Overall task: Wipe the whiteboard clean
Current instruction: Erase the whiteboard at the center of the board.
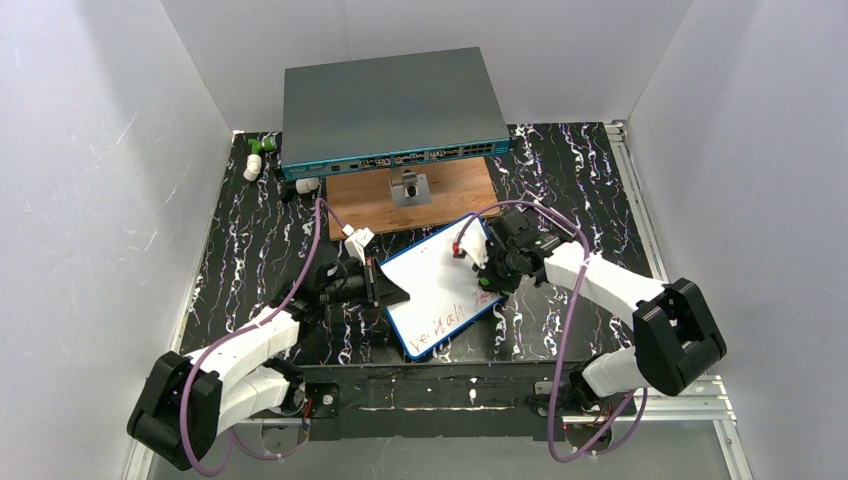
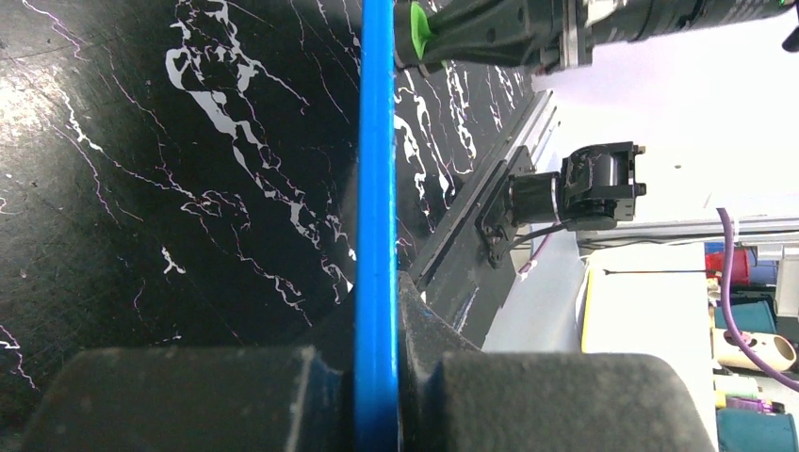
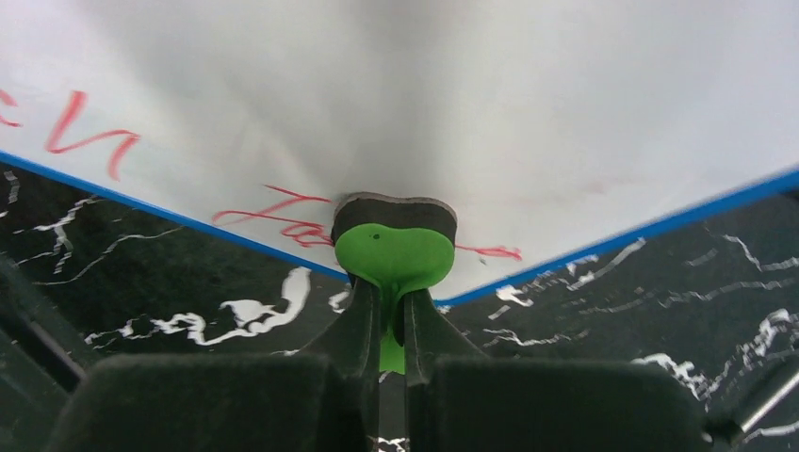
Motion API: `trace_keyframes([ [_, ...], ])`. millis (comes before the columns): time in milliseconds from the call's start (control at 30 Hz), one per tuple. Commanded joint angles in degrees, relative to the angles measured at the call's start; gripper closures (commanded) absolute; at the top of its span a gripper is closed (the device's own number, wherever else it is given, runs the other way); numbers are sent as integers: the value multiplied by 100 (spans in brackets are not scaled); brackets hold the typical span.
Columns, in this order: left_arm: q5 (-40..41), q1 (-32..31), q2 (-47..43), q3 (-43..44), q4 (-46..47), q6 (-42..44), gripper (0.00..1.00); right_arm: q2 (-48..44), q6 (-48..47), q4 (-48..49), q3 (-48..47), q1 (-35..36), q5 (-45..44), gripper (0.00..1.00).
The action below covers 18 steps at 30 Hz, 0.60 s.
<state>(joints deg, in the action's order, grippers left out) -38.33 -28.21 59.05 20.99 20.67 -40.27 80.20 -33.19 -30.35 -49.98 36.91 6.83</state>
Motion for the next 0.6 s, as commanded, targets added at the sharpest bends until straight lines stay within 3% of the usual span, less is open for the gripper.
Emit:
trace_keyframes([
  [0,-287,-53,-265,14,142,247,100,-150,167,531,27,-524,-171,99],
  [200,-323,-53,-310,49,163,268,100,-164,-24,138,13,-643,486,99],
  [367,-314,-53,-372,62,159,312,100,-310,-480,-296,110,-177,1164,99],
  [567,-316,-53,-440,55,96,344,100,-301,-156,151,82,-350,496,99],
])
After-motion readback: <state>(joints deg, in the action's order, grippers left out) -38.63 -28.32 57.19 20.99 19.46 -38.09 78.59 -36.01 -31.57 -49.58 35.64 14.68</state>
